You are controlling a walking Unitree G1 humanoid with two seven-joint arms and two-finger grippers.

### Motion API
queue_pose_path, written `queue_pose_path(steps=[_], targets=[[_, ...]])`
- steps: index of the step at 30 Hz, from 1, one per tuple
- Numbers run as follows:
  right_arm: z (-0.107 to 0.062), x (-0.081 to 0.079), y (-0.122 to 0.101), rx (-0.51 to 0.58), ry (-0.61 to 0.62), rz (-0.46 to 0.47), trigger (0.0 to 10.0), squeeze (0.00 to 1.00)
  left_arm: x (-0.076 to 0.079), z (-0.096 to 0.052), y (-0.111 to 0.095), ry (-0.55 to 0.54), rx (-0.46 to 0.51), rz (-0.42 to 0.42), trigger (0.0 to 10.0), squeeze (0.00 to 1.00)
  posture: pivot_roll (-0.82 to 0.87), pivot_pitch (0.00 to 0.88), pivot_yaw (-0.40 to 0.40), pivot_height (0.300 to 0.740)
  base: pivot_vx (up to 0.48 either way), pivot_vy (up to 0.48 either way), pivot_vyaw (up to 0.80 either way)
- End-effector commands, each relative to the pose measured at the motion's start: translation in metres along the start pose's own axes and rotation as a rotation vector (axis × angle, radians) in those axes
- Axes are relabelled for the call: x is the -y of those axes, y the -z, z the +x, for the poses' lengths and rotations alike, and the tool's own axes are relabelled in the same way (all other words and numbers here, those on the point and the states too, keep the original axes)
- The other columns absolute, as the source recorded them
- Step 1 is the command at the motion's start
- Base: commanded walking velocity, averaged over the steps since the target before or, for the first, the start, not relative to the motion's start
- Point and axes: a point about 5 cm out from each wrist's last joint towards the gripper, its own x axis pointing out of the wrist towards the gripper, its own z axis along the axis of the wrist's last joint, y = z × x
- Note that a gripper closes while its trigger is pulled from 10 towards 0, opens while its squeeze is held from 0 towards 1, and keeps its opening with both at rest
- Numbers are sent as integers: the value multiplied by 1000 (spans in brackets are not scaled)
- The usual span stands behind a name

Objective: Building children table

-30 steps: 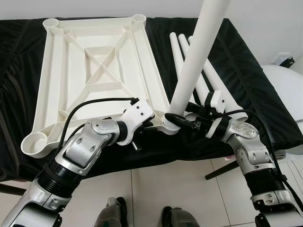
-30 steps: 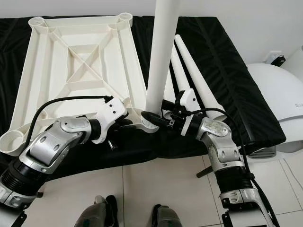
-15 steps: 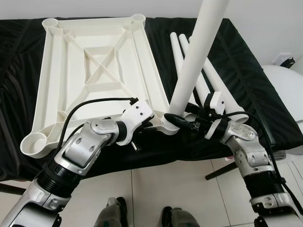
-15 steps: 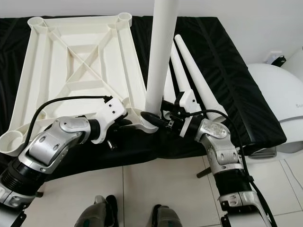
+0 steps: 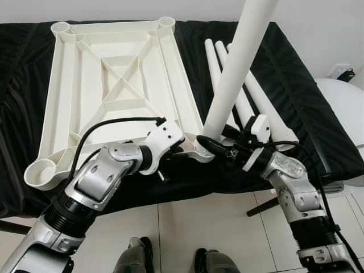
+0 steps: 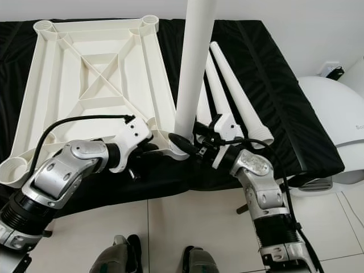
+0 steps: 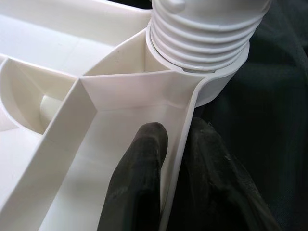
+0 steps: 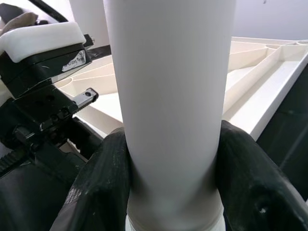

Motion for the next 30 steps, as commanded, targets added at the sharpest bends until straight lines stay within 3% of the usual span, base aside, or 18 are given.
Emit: queue_pose_path(steps=[1,30], targets=[[-10,10,-1,4,109,4,10000,0,-2,-4,0,-22,-6,8,10000,0,-29,227,0,740,0,0,0],[-11,-25,-5,47,306,18,10000,0,-8,-5,-2,-47,0,1,10000,0,-31,225,3,740,0,0,0]])
